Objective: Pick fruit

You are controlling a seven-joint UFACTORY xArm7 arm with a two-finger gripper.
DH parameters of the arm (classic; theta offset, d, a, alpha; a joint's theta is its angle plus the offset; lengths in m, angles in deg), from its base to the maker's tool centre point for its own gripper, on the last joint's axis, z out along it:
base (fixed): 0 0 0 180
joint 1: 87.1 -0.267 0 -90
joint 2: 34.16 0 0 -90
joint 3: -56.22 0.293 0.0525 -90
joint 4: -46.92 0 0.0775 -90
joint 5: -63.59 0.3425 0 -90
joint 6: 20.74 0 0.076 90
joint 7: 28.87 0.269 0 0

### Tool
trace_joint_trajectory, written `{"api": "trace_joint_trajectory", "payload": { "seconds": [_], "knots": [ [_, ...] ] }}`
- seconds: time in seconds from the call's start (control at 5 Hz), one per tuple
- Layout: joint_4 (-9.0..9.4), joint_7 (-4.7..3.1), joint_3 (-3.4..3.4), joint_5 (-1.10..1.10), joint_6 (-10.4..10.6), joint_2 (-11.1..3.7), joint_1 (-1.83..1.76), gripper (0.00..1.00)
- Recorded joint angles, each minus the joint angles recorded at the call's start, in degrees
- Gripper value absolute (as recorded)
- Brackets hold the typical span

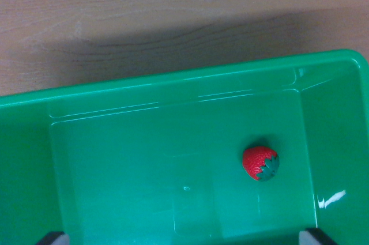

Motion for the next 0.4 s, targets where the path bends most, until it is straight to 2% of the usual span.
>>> {"api": "trace_joint_trajectory", "payload": {
  "seconds": [0.2,0.4],
  "knots": [
    [1.66,1.43,-0.54,-0.49,2.34,-1.34,0.0,0.0],
    [1.66,1.43,-0.54,-0.49,2.34,-1.34,0.0,0.0]
  ]
}}
